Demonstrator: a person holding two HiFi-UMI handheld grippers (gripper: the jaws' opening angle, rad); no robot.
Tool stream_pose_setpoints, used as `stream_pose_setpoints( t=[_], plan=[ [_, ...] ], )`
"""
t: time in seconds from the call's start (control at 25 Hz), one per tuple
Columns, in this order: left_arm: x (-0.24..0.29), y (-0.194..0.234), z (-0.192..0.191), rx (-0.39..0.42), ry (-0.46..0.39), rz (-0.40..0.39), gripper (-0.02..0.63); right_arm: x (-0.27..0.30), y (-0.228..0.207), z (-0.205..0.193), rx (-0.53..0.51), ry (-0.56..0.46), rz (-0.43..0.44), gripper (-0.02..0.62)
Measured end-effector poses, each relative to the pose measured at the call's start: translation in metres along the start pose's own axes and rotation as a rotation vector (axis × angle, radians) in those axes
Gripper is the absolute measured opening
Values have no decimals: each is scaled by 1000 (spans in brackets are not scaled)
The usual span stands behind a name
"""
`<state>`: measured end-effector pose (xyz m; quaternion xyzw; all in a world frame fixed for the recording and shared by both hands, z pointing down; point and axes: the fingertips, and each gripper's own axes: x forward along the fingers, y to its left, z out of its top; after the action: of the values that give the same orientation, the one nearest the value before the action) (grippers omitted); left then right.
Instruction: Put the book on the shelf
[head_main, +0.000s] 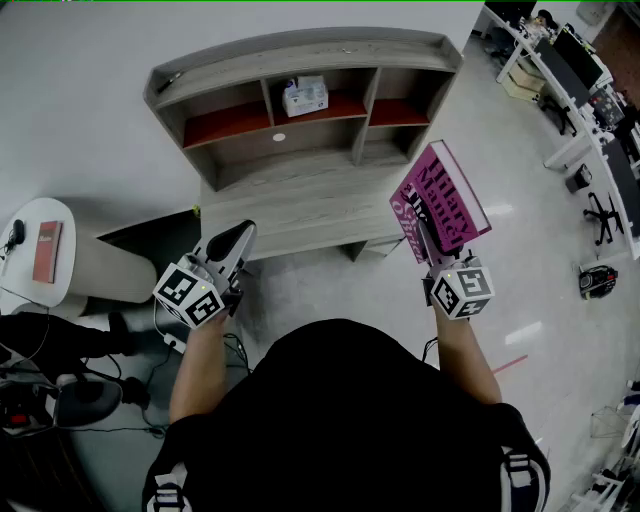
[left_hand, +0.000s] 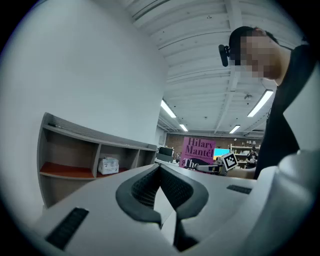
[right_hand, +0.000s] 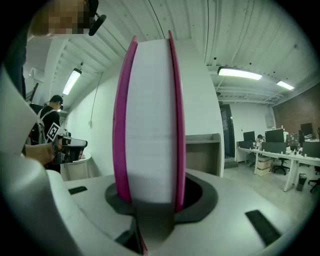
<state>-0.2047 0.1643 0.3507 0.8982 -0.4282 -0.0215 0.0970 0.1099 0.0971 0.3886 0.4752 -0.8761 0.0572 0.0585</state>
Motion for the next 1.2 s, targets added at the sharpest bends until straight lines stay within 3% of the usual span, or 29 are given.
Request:
stream_pose_setpoints(
  t=[1.2],
  plan=[
    [-16,8,-19,-54,60,-87,20,-3,16,20,-15,-25,-68,147]
  ],
)
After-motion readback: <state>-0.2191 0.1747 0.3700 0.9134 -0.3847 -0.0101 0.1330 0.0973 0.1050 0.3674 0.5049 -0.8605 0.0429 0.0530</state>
